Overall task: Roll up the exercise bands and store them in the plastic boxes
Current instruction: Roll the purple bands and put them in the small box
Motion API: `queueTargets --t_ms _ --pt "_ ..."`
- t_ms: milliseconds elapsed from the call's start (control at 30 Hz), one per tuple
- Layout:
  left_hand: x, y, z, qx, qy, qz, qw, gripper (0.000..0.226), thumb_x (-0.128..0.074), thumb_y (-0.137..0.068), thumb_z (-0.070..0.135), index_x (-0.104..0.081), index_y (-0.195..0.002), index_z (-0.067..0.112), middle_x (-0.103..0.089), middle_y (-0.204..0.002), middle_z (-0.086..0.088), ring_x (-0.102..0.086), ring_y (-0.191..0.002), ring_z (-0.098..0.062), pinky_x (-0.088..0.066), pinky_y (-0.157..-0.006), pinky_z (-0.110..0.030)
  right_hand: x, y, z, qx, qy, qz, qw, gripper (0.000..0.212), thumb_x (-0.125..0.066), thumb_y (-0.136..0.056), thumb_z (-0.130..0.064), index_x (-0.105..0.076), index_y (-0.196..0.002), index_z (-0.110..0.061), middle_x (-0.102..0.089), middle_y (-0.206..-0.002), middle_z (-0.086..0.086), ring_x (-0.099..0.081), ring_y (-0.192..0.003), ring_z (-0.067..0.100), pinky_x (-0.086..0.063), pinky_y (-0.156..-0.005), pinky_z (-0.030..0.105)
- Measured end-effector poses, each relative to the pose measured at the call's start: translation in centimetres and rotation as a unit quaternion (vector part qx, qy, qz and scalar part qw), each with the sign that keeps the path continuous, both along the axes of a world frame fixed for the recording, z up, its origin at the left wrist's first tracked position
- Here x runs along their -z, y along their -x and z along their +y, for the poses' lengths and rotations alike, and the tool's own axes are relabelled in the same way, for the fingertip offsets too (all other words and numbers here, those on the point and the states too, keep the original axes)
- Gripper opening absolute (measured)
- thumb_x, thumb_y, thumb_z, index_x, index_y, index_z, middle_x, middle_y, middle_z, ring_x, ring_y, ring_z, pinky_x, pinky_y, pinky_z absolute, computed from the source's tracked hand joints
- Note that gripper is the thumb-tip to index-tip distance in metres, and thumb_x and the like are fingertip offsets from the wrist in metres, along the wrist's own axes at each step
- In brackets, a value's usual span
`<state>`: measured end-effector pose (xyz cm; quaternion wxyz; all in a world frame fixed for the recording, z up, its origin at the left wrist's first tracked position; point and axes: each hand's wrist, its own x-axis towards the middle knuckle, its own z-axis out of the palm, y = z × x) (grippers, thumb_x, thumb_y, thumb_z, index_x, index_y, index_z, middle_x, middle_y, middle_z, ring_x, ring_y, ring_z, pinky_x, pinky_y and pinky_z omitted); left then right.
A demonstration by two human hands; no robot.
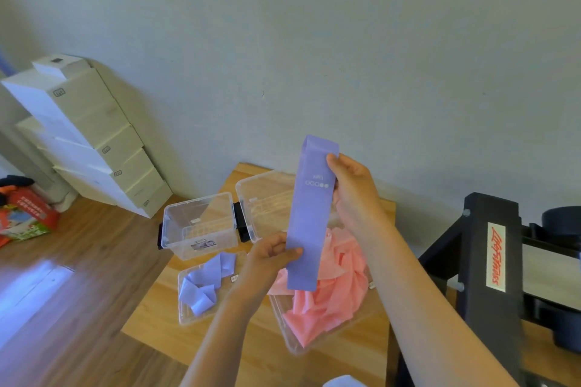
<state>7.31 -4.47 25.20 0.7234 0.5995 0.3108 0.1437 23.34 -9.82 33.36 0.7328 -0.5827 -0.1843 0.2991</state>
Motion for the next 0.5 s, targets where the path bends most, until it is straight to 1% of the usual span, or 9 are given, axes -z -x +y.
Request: queueTargets --t_ms 67,100,233,300,367,400,467,500 --pt "0.1 0.1 0.4 -0.012 0.001 0.01 1.0 0.012 -0.062 -0.09 0.0 -0.067 -0.101 0.001 -0.074 -0.096 -0.015 -0.069 -0.09 -0.028 -0.054 -0.084 -0.037 0.0 -0.6 -0.1 0.023 -0.01 0.015 1.0 0.026 -0.046 -0.098 -0.009 -0.063 -0.079 -0.011 -0.062 -0.057 -0.007 -0.053 -0.049 0.007 -0.039 -0.047 0.016" --pt "0.0 0.1 0.6 -0.015 -0.002 0.013 1.0 0.012 -0.062 -0.09 -0.001 -0.067 -0.1 0.001 -0.074 -0.092 -0.012 -0.069 -0.086 -0.025 -0.055 -0.08 -0.033 0.0 -1.0 -0.2 0.04 -0.02 0.026 0.999 0.026 -0.046 -0.098 -0.008 -0.063 -0.079 -0.011 -0.061 -0.055 -0.008 -0.053 -0.047 0.005 -0.039 -0.047 0.017" --pt "-0.7 0.7 1.4 -0.036 0.003 0.005 0.999 0.015 -0.064 -0.088 0.0 -0.067 -0.103 -0.001 -0.073 -0.09 -0.013 -0.069 -0.077 -0.018 -0.053 -0.066 -0.024 0.0 -2.6 -1.0 0.094 -0.071 0.082 0.99 0.028 -0.045 -0.097 -0.004 -0.065 -0.081 -0.012 -0.065 -0.063 -0.003 -0.058 -0.059 0.01 -0.045 -0.057 0.023" --pt "-1.0 1.0 1.7 -0.045 0.013 -0.007 0.999 0.011 -0.065 -0.087 0.001 -0.068 -0.098 0.003 -0.073 -0.088 -0.011 -0.069 -0.076 -0.018 -0.053 -0.066 -0.022 0.1 -3.3 -1.5 0.111 -0.083 0.1 0.985 0.027 -0.044 -0.098 -0.005 -0.065 -0.083 -0.012 -0.067 -0.064 -0.004 -0.061 -0.061 0.01 -0.047 -0.057 0.022" --pt "-1.1 1.3 2.1 -0.057 0.032 -0.024 0.998 0.01 -0.064 -0.087 0.002 -0.067 -0.095 0.007 -0.073 -0.086 -0.011 -0.067 -0.08 -0.022 -0.053 -0.068 -0.026 0.4 -3.8 -1.9 0.125 -0.087 0.106 0.983 0.029 -0.044 -0.098 -0.006 -0.066 -0.08 -0.013 -0.065 -0.064 -0.002 -0.058 -0.06 0.013 -0.043 -0.058 0.024" --pt "-1.2 1.3 2.2 -0.066 0.04 -0.032 0.997 0.011 -0.065 -0.087 0.002 -0.066 -0.095 0.009 -0.071 -0.086 -0.012 -0.065 -0.083 -0.026 -0.052 -0.071 -0.03 0.6 -3.9 -2.0 0.131 -0.086 0.108 0.982 0.029 -0.044 -0.098 -0.007 -0.065 -0.079 -0.014 -0.064 -0.064 -0.002 -0.057 -0.061 0.013 -0.042 -0.058 0.025" --pt "-1.4 1.4 2.4 -0.082 0.054 -0.048 0.994 0.017 -0.074 -0.081 0.009 -0.066 -0.094 0.016 -0.068 -0.091 -0.016 -0.063 -0.088 -0.03 -0.047 -0.078 -0.041 0.8 -3.9 -2.3 0.139 -0.078 0.114 0.981 0.028 -0.043 -0.098 -0.006 -0.064 -0.081 -0.013 -0.066 -0.065 -0.003 -0.06 -0.061 0.012 -0.045 -0.055 0.023" --pt "-1.8 1.5 2.4 -0.083 0.059 -0.057 0.993 0.022 -0.079 -0.074 0.016 -0.067 -0.092 0.02 -0.067 -0.094 -0.017 -0.062 -0.088 -0.03 -0.045 -0.079 -0.043 1.0 -3.8 -2.4 0.143 -0.078 0.121 0.979 0.028 -0.042 -0.098 -0.005 -0.063 -0.082 -0.013 -0.067 -0.065 -0.004 -0.062 -0.061 0.01 -0.047 -0.054 0.021"
